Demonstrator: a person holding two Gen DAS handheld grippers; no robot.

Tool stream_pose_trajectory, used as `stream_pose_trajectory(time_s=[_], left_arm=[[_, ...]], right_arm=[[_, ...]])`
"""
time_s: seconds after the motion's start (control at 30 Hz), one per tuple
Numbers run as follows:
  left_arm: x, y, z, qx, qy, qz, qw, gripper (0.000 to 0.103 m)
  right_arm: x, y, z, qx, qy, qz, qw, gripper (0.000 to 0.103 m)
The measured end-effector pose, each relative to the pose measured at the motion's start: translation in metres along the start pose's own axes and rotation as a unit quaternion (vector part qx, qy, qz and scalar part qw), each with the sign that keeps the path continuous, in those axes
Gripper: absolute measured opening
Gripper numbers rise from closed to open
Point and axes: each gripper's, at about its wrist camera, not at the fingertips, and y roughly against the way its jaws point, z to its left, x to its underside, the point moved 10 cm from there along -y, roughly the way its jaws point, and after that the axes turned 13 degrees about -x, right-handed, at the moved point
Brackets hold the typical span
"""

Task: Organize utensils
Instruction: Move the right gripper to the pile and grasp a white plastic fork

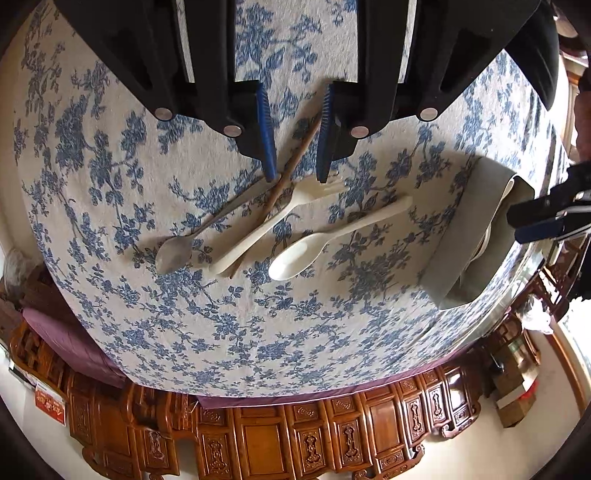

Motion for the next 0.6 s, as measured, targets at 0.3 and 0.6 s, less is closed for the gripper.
stream_pose_trajectory(time_s=[0.3,0.6], left_arm=[[0.002,-0.009,-0.013,0.004,-0.011,0.007,0.9999,0.062],[0.004,-0.012,-0.009,0.007,-0.007,0.01,0.9999,0.062]], right_arm=[[-0.02,-0.038,-0.018,-0.004,-0.031,0.013,0.999,0.024],[-0.026,-0.056,-0.022,0.017,-0.028,0.027,0.999,0.024]])
